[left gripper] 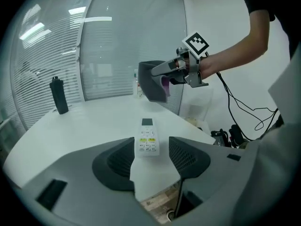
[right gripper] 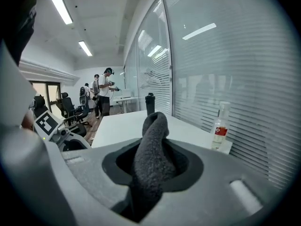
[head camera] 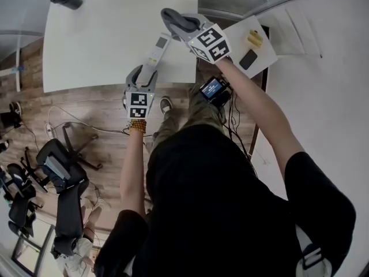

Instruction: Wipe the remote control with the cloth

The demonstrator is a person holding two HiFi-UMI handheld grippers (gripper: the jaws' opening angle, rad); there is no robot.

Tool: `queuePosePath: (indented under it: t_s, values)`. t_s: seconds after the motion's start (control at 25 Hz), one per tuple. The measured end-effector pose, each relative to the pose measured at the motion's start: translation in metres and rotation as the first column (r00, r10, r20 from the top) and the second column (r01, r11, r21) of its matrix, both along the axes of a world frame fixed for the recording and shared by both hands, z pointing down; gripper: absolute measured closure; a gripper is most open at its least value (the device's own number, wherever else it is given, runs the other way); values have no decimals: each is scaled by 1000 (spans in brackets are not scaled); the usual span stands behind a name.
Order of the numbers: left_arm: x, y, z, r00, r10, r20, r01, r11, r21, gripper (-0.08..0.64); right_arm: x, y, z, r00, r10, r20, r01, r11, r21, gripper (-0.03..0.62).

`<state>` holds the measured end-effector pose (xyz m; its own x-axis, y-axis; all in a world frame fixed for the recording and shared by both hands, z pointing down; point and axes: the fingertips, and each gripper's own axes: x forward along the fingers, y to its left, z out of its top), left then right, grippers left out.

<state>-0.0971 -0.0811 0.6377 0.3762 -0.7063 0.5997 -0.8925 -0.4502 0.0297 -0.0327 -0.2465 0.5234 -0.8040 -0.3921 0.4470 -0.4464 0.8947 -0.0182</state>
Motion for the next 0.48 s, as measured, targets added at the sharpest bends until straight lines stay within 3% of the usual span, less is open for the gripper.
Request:
queuePosePath:
  t_s: [0.28, 0.48]
  values:
    - [-3, -6, 39, 1000, -27, 13, 28, 995, -91, 301, -12, -3, 43, 997, -32, -70, 29, 999, -40, 488]
    - [0, -9, 45, 1000, -21, 2, 21, 993, -113, 301, -20, -5, 58, 993, -55, -102, 47, 996, -75, 488]
